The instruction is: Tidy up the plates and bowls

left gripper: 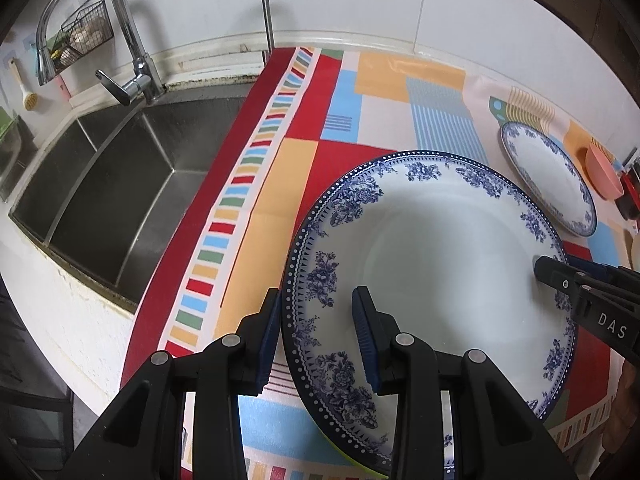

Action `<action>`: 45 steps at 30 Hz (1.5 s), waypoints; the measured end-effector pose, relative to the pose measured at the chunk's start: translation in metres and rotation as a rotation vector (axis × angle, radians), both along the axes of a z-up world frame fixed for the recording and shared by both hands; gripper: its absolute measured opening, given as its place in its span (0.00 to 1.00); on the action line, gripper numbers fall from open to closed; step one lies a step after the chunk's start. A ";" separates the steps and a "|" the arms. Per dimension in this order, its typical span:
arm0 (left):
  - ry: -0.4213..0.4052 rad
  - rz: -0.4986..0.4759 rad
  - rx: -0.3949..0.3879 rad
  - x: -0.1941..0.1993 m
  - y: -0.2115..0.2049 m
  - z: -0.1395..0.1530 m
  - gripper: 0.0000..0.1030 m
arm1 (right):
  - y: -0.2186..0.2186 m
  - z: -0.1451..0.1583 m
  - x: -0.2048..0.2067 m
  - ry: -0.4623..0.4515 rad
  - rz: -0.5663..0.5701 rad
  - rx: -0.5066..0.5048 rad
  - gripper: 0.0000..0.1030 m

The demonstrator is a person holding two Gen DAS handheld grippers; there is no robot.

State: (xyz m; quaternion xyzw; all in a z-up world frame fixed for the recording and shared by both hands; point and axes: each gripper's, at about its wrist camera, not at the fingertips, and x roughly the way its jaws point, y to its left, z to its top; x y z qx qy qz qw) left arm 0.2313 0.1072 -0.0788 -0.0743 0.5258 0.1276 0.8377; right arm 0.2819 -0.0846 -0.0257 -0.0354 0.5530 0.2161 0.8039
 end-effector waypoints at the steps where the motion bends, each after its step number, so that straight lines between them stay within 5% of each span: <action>1: 0.005 0.000 -0.001 0.000 0.000 -0.001 0.35 | 0.000 -0.001 -0.001 0.002 0.002 -0.003 0.36; 30: 0.090 -0.021 -0.021 -0.001 -0.005 -0.018 0.35 | -0.002 -0.021 -0.011 0.059 0.019 -0.053 0.39; 45: 0.053 -0.033 0.012 -0.001 -0.009 -0.007 0.57 | -0.003 -0.019 -0.009 0.061 0.035 -0.035 0.48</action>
